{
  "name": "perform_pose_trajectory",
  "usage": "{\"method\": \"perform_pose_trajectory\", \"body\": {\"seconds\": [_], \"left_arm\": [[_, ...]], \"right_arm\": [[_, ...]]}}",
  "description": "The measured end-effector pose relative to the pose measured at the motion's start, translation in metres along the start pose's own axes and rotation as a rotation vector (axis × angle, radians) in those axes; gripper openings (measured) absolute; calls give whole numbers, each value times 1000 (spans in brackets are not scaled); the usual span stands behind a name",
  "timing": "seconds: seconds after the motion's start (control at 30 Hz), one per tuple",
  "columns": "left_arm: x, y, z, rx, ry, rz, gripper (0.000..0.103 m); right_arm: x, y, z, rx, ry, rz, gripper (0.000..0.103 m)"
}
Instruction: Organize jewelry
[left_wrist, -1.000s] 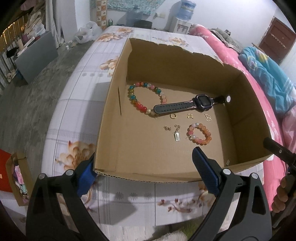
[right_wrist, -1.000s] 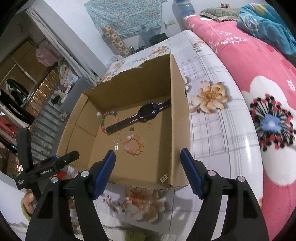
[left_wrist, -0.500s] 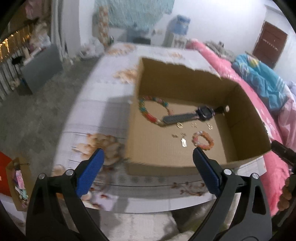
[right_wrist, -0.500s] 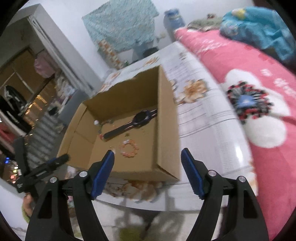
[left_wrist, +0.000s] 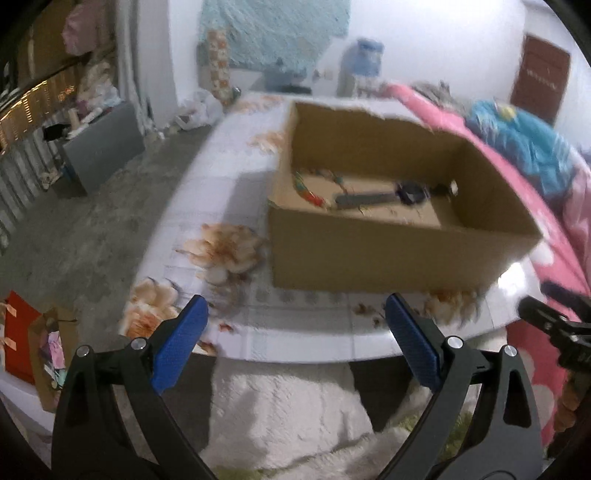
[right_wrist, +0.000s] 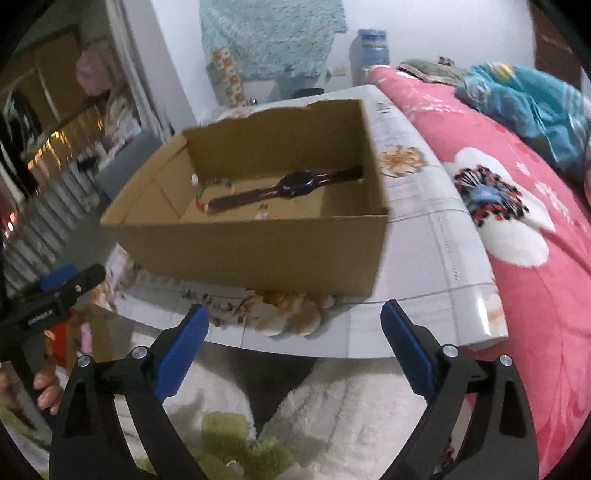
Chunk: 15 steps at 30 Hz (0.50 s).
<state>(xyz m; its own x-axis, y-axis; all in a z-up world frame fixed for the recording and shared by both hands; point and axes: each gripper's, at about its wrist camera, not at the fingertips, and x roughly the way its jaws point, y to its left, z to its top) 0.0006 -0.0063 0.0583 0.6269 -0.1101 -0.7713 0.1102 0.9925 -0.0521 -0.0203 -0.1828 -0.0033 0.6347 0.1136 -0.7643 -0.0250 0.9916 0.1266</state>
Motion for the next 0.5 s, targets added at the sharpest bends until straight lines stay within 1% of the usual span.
{"method": "perform_pose_trajectory", "body": {"seconds": [0.03,0.13,0.23,0.3,0.43,0.5], "left_arm": [[5,-7,0,20,23,-23,93],[12,-18,0,38,63,-38,93],[14,-29,1,74,66,-15,93],[16,-34,4,92,73,0,93],[20,-35,15,64,120,-31,93],[24,-34,21,52,144,-31,93]], "right_arm": [[0,7,1,-23,-10,0,92],[-2,17,5,-46,-50,-22,96],[-6,20,12,-31,-66,-60,96],[-7,18,16,-14,-69,-63,96],[-8,18,24,31,-60,-30,96],[-7,20,29,36,-42,-30,96]]}}
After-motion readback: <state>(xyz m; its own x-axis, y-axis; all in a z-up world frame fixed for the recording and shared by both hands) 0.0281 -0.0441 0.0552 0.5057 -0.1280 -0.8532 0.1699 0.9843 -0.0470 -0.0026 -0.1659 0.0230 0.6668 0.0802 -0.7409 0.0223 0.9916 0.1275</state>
